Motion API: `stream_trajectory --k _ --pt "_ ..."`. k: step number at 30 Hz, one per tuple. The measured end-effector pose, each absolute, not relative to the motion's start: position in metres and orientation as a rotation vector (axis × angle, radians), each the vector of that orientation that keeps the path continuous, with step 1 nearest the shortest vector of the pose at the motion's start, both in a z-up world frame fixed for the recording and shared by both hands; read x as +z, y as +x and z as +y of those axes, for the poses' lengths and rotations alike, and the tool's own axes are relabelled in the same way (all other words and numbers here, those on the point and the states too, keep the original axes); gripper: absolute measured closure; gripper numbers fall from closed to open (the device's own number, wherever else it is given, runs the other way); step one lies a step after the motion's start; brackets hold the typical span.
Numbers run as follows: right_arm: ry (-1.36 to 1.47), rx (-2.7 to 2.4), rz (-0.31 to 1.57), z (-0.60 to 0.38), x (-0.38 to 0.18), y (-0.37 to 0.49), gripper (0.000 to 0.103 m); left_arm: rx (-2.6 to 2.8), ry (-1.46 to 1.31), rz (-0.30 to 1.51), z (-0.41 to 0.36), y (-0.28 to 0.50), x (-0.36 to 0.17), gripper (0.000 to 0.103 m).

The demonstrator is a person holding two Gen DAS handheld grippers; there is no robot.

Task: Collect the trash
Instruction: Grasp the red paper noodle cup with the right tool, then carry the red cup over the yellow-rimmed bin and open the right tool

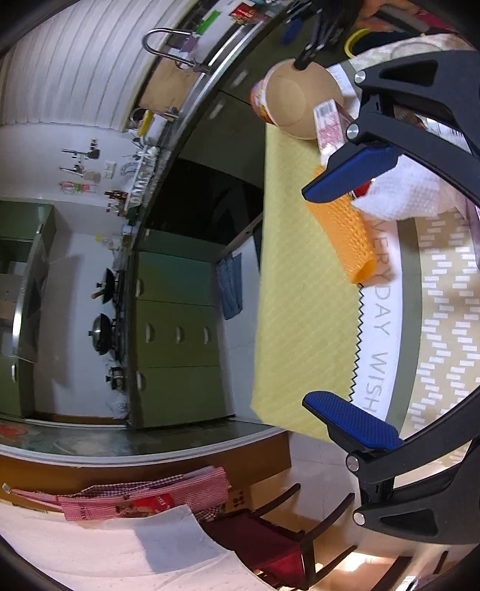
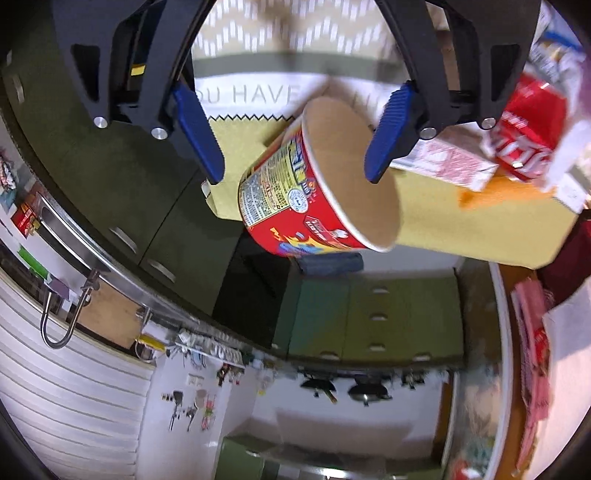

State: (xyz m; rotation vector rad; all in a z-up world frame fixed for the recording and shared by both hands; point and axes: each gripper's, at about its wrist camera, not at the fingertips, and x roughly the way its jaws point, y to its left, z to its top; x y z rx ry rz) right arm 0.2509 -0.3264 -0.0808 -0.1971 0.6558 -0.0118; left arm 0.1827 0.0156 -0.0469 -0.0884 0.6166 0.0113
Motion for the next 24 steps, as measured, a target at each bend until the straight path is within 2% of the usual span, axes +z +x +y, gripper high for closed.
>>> stream_trajectory --k 1,4,6,7,12,13,15,20,24 --pt "-0.204 -0.032 0.662 -0.326 -0.087 0.260 0.029 0.009 -0.085 0.626 0.016 0.184 -0.050 0.006" --pt "-0.223 -0.079 0.677 -0.325 -0.104 0.285 0.040 -0.001 -0.080 0.640 0.012 0.187 -0.055 0.006" --pt "-0.244 -0.114 0.674 -0.326 -0.112 0.299 0.053 0.004 -0.067 0.642 0.008 0.187 -0.057 0.006" --pt "-0.252 -0.125 0.675 -0.327 -0.115 0.306 0.055 0.008 -0.059 0.641 0.007 0.187 -0.058 0.006" --pt "-0.279 -0.165 0.667 -0.338 -0.120 0.327 0.083 0.000 -0.062 0.649 0.008 0.188 -0.060 0.006" --pt "-0.272 -0.165 0.678 -0.343 -0.119 0.332 0.085 -0.001 -0.062 0.650 0.007 0.187 -0.061 0.006" --pt "-0.226 -0.145 0.715 -0.357 -0.114 0.342 0.096 0.000 -0.054 0.651 0.008 0.188 -0.062 0.006" --pt "-0.054 -0.077 0.831 -0.401 -0.103 0.366 0.100 -0.008 -0.047 0.649 0.007 0.188 -0.062 0.006" --pt "0.136 0.010 0.917 -0.439 -0.091 0.369 0.100 -0.012 -0.035 0.646 0.001 0.186 -0.063 0.006"
